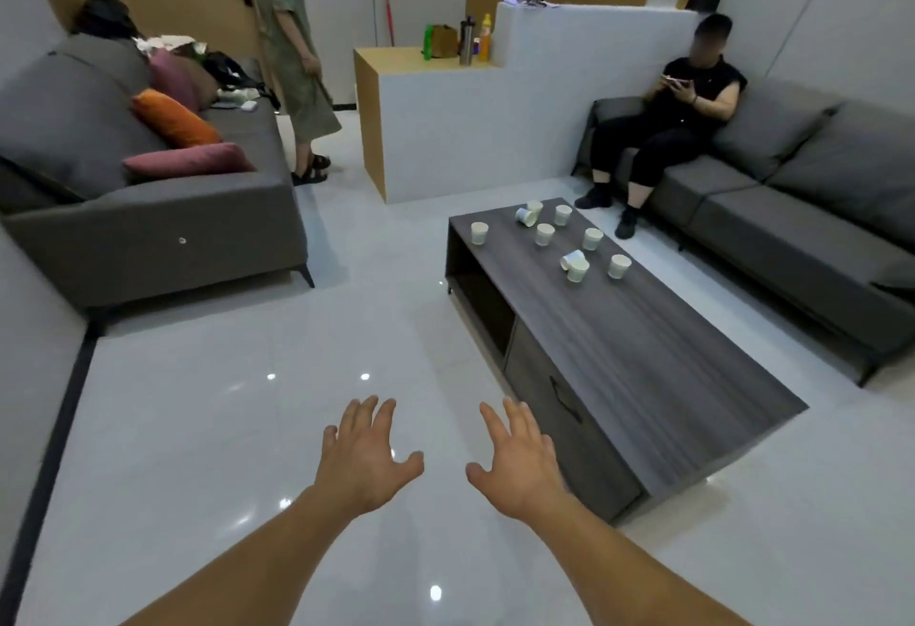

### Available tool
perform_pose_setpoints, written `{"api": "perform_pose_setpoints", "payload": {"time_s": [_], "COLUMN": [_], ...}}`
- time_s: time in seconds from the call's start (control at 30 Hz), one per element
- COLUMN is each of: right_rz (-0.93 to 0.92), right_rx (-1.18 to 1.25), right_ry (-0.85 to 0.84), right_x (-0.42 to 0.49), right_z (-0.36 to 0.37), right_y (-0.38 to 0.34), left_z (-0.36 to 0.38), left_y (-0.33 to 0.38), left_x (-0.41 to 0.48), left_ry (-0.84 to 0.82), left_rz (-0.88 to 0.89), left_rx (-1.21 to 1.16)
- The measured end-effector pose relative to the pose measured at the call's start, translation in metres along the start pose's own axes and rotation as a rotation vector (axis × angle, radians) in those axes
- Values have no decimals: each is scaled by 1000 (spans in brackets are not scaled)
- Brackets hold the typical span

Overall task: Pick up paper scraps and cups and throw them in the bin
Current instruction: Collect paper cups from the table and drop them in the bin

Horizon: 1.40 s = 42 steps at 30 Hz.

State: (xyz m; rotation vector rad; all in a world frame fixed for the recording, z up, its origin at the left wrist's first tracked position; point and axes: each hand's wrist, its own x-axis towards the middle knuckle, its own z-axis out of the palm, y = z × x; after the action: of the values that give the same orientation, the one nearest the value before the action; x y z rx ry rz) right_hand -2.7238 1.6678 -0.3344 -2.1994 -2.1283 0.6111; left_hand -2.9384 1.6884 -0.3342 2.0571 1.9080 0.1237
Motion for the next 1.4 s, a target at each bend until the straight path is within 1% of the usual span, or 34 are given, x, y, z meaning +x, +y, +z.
{"api": "perform_pose_setpoints", "payload": {"time_s": [0.07,0.27,0.37,0.53,0.67,0.83,0.9,0.97,1.2,1.4], "right_rz": [46,141,145,115,151,209,255,299,439,505], "right_rx": [-1,24,34,68,83,101,112,125,135,163], "right_ry": [-7,6,14,19,-4,-8,-15,-56,-22,-32], "right_x": [23,116,179,271,335,411,443,468,549,615], "right_z": [-7,-27,-47,-95,-130,-143,-146,-148,-176,-190], "right_y": [10,60,84,115,142,160,166,171,196,232], "left_z": [-6,-10,-11,-19,-23,-15,-12,-10,-21,-13], "left_y": [14,69,98,126,144,156,160,165,195,235], "left_x": [41,169,230,317,380,461,502,540,668,749], "left_ry": [-27,-31,-34,-60,-72,-137,-158,-205,-214,-279], "left_rz": [58,185,198,175,178,207,255,300,441,478], "left_rx": [21,56,55,86,68,65,74,84,88,117]}}
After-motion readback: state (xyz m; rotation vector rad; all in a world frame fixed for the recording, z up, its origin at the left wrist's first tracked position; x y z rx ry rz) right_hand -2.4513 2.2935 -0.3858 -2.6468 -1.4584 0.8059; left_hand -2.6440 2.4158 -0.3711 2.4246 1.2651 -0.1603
